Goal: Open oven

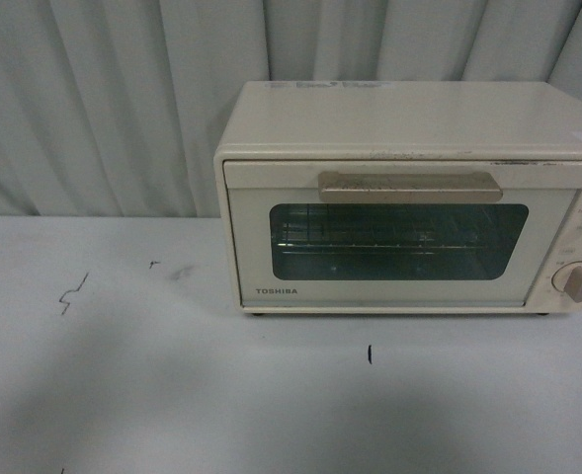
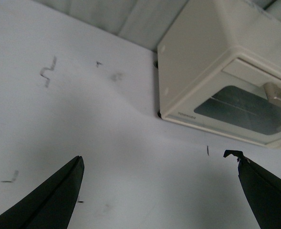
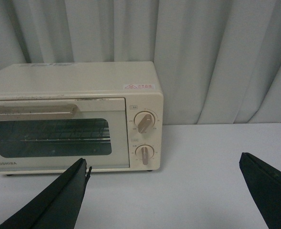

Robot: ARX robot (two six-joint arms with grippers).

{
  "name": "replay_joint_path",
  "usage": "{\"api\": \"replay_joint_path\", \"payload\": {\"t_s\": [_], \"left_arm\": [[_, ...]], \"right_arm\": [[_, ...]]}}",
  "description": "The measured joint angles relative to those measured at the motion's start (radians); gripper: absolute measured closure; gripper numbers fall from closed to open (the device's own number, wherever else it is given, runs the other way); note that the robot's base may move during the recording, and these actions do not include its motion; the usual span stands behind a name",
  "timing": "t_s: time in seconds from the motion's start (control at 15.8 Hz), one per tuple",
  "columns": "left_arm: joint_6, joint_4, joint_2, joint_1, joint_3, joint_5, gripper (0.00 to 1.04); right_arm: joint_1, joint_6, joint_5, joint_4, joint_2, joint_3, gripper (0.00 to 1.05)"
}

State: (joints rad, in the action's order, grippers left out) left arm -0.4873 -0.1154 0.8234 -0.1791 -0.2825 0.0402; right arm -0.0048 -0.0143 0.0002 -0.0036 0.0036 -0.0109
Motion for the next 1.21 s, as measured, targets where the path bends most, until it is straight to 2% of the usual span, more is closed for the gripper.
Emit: {"api": "replay_joint_path", "payload": {"t_s": [0.25,0.32,0.44,0.51,0.82,1.21], "left_arm": [[-0.200,-0.253,0.426,-0.200,-0.083,-0.008,0.07],[-0.256,-0.303,0.524,-0.263,-0.101,-0.015,0.07],[-0.305,-0.353,0.629,-0.328,-0.122,-0.018,0.07],[-0.408,-0.435,0.830,-0.389,-0.175,-0.013,0.07],[-0.592,-0.540,1.053,-0.401,-0.266,-0.034,0.07],[-0.765,-0.506,1.094,-0.362,-0.261,-0.148,0.07]], "right_arm": [[0.000,0.000,0.000,0.000,0.000,0.000,0.06],[0.000,0.000,0.000,0.000,0.000,0.000,0.06],[0.000,0.000,0.000,0.000,0.000,0.000,0.06],[0.000,0.000,0.000,0.000,0.000,0.000,0.06],[0.000,0.000,0.000,0.000,0.000,0.000,0.06],[0.000,0.000,0.000,0.000,0.000,0.000,0.06]]}}
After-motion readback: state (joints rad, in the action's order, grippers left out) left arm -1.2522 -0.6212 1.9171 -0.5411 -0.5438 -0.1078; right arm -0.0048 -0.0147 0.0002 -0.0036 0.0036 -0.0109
